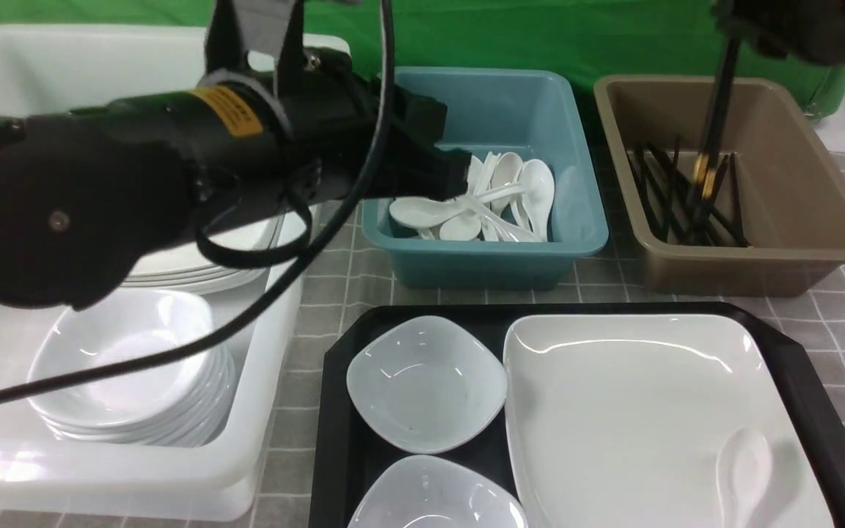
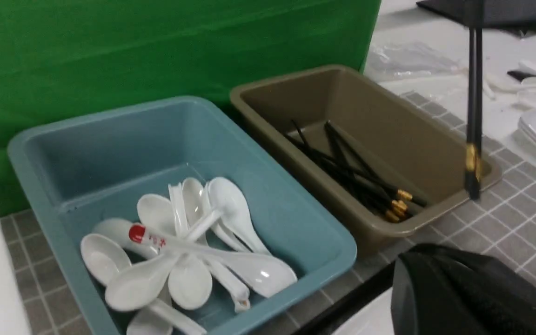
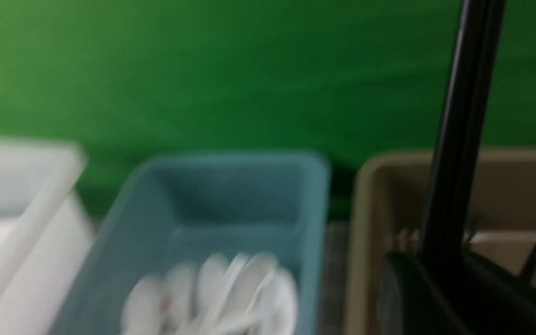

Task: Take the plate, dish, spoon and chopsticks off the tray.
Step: Use the right arm to put the chopsticks into the small storage box on the right, then use the right arm to grab a soup spoon from the plate

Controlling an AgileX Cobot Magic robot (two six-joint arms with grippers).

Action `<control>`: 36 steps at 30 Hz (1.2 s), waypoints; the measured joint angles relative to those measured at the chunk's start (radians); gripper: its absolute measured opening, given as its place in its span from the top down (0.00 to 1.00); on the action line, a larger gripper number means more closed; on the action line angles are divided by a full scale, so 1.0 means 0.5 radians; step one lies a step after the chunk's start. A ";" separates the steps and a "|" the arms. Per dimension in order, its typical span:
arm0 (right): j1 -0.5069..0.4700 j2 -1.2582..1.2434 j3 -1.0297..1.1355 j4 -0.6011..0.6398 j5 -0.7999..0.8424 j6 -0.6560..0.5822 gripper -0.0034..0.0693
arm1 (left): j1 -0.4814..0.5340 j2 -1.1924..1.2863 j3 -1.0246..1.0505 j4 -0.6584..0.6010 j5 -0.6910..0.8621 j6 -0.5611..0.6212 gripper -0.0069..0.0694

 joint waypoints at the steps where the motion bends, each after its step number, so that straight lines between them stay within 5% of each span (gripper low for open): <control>1: -0.040 0.059 0.000 0.000 -0.106 0.002 0.78 | 0.000 0.005 0.000 0.000 0.039 0.002 0.91; 7: -0.170 0.482 -0.027 0.002 -0.559 0.041 0.78 | 0.000 0.014 0.000 0.000 0.292 0.010 0.91; 14: -0.172 0.780 -0.166 0.004 -0.472 0.073 0.75 | 0.000 0.014 0.000 -0.010 0.599 0.033 0.91; 18: -0.172 0.780 -0.196 0.008 -0.250 0.118 0.59 | 0.000 0.014 0.000 -0.040 0.660 0.033 0.91; 21: -0.172 0.711 -0.263 0.008 0.194 0.134 0.36 | 0.000 0.014 0.000 -0.050 0.668 0.033 0.91; 23: -0.172 0.645 -0.310 0.008 0.473 0.123 0.34 | 0.000 0.014 0.000 -0.054 0.676 0.033 0.91; 27: -0.171 0.442 -0.393 0.008 1.059 0.025 0.50 | 0.000 0.014 0.000 -0.060 0.697 0.033 0.91; 29: -0.148 0.273 -0.396 0.008 1.489 -0.017 0.74 | 0.000 0.014 0.000 -0.063 0.729 0.033 0.91; 31: -0.105 0.164 -0.338 0.008 1.800 -0.029 0.85 | 0.000 0.014 0.000 -0.063 0.767 0.033 0.91; 36: 0.072 -0.048 0.082 -0.011 2.000 0.000 0.84 | 0.000 0.014 0.000 -0.063 0.907 0.033 0.91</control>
